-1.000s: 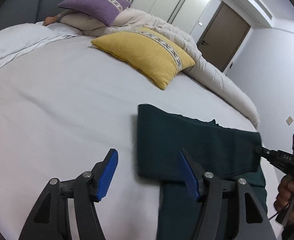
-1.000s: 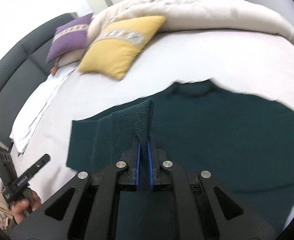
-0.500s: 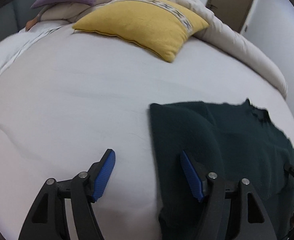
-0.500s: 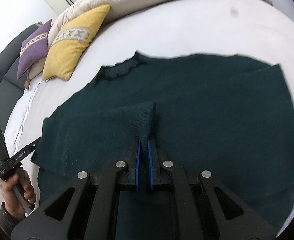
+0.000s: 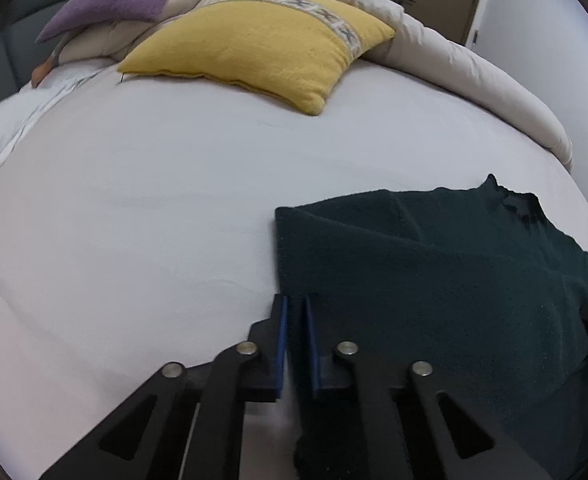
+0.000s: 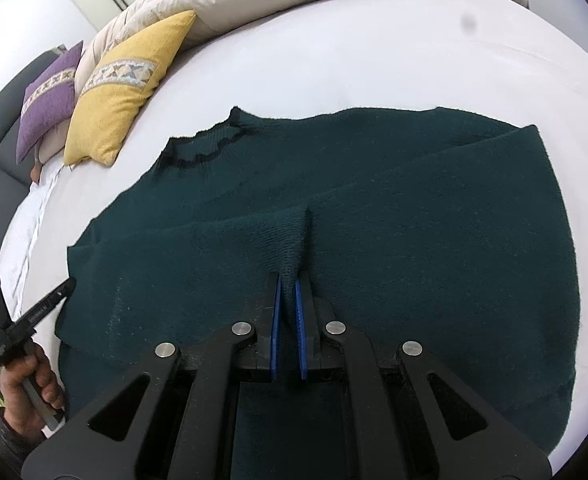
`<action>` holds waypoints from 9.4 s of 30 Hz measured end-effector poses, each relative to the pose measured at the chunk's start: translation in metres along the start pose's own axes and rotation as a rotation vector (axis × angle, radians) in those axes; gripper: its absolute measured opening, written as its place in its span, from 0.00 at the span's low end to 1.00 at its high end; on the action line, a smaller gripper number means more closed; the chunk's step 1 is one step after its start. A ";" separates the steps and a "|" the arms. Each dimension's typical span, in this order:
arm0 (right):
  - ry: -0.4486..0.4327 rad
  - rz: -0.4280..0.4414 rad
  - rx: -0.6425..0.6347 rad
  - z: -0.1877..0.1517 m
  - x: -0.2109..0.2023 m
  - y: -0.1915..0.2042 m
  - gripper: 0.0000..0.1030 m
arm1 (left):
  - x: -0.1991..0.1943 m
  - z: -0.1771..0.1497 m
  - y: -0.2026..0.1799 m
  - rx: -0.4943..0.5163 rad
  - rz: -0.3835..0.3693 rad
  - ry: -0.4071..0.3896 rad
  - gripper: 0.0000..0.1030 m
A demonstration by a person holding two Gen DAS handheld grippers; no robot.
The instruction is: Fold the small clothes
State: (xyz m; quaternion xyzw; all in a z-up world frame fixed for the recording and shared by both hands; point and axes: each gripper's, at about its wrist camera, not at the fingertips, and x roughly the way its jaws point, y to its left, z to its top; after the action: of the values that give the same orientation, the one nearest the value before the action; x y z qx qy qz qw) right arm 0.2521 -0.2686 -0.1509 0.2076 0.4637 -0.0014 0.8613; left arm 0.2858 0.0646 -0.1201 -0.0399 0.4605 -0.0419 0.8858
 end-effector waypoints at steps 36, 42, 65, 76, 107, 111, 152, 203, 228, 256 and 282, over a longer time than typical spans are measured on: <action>-0.168 0.013 -0.025 -0.117 -0.163 -0.019 0.59 | -0.121 -0.097 0.021 0.018 -0.058 -0.083 0.70; -0.135 -0.006 0.066 -0.195 -0.211 -0.074 0.59 | -0.165 -0.160 0.034 -0.009 -0.133 -0.032 0.77; 0.012 0.174 0.262 -0.341 -0.251 -0.155 0.55 | -0.190 -0.273 0.058 -0.143 -0.378 0.200 0.80; 0.042 0.281 0.368 -0.349 -0.249 -0.175 0.47 | -0.188 -0.276 0.062 -0.249 -0.467 0.287 0.66; -0.034 0.365 0.327 -0.313 -0.270 -0.139 0.06 | -0.219 -0.245 0.085 -0.468 -0.723 0.156 0.08; -0.096 0.405 0.328 -0.271 -0.278 -0.126 0.06 | -0.220 -0.216 0.088 -0.520 -0.768 0.104 0.08; -0.191 0.151 0.435 0.096 -0.026 -0.115 0.06 | 0.012 0.048 0.050 -0.556 -0.586 0.055 0.05; -0.169 -0.324 -0.135 -0.015 -0.044 -0.046 0.14 | -0.028 -0.038 0.023 -0.151 -0.243 -0.035 0.08; -0.207 -0.296 -0.140 -0.011 -0.054 -0.040 0.08 | -0.005 0.006 0.029 -0.189 -0.205 -0.021 0.06; -0.245 -0.046 0.054 -0.010 -0.046 -0.080 0.17 | 0.002 -0.004 -0.021 -0.033 -0.191 -0.071 0.44; -0.293 0.014 0.355 -0.034 -0.109 -0.129 0.52 | -0.088 -0.059 -0.040 -0.084 -0.439 -0.106 0.69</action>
State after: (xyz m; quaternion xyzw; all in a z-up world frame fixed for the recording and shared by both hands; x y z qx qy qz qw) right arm 0.1379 -0.3949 -0.1260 0.3566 0.3246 -0.1069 0.8695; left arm 0.1856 0.0331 -0.0778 -0.1780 0.3951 -0.2124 0.8758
